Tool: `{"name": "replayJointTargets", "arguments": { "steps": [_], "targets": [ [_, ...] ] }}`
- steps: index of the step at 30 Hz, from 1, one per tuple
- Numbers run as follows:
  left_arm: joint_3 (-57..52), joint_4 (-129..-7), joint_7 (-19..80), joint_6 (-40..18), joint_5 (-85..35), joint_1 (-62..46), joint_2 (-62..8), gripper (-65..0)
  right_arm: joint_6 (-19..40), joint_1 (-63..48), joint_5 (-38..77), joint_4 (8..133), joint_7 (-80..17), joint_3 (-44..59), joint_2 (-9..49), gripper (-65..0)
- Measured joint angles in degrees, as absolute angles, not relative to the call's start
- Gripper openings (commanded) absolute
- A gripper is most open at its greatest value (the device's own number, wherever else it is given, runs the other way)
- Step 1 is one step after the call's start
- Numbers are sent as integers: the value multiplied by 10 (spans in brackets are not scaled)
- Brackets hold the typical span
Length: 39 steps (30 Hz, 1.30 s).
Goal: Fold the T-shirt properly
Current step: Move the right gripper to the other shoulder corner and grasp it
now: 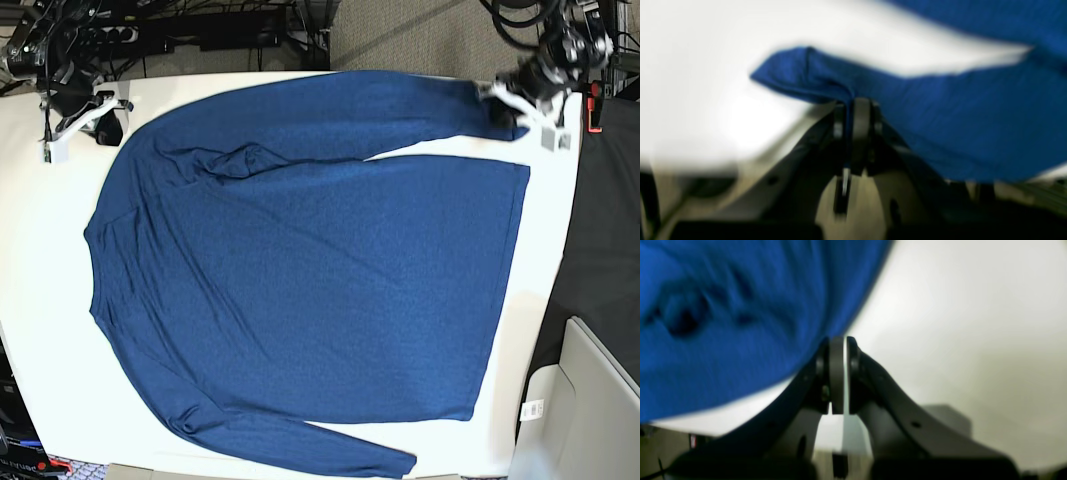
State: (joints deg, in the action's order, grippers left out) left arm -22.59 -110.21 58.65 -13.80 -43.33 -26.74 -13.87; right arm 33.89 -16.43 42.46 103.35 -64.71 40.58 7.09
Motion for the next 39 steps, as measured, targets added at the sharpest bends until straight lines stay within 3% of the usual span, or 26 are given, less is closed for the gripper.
{"name": "replayJointTargets", "arguments": {
  "steps": [7, 13, 17, 26, 39],
  "targets": [
    [-226, -1140, 609, -137, -434, -220, -140, -650, 336, -158, 399, 1033, -647, 406, 79, -635],
    [-226, -1141, 645, -138, -432, -195, -140, -650, 335, -160, 379, 1033, -649, 406, 77, -484],
    [-226, -1142, 645, -138, -433, -195, -140, -650, 335, -156, 376, 1030, -649, 406, 77, -433],
    [-226, -1141, 645, -138, -433, -197, -140, -650, 339, -78, 397, 912, -631, 408, 74, -425],
    [-226, -1140, 645, -137, -432, -206, -138, -650, 346, -38, 421, 858, -609, 408, 34, -427]
  ]
}}
